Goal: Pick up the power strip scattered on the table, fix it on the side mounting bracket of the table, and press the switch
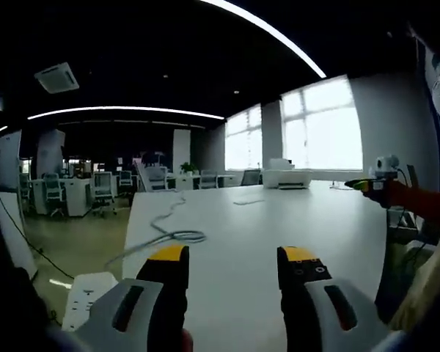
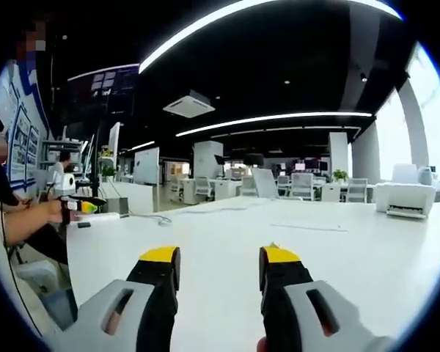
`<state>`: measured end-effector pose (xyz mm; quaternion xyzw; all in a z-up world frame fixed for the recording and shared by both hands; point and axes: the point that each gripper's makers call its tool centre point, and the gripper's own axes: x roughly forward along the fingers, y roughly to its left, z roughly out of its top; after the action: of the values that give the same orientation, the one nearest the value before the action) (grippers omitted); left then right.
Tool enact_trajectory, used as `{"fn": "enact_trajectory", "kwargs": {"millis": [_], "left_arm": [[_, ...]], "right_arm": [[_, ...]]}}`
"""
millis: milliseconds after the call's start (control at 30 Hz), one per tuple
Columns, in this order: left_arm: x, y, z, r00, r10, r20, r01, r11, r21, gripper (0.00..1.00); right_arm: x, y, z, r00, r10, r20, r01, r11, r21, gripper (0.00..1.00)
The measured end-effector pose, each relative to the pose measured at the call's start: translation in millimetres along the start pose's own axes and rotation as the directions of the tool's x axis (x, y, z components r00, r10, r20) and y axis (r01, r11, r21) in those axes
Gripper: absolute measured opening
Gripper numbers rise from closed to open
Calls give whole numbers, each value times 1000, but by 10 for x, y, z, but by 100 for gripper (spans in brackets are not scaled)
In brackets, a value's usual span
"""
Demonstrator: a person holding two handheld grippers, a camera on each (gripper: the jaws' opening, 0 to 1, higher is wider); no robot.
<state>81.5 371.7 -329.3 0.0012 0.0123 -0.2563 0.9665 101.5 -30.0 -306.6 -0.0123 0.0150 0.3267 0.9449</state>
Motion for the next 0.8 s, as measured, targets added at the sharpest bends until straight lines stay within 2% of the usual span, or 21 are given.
{"fn": "enact_trajectory", "kwargs": {"millis": [233, 533, 800], "left_arm": [[29, -24, -39, 1000, 16, -7, -16, 1000, 10, 65], [52, -28, -32, 999, 35, 3, -35, 999, 9, 67], [72, -18, -22, 999, 49, 3, -49, 999, 13, 67]], "right_arm": [[-3, -20, 8, 1000, -23, 3, 23, 1000, -13, 54], [-11, -37, 66, 998, -58, 25, 58, 998, -11, 63], [-27, -89, 83, 997, -73, 36, 74, 997, -3, 65]]}}
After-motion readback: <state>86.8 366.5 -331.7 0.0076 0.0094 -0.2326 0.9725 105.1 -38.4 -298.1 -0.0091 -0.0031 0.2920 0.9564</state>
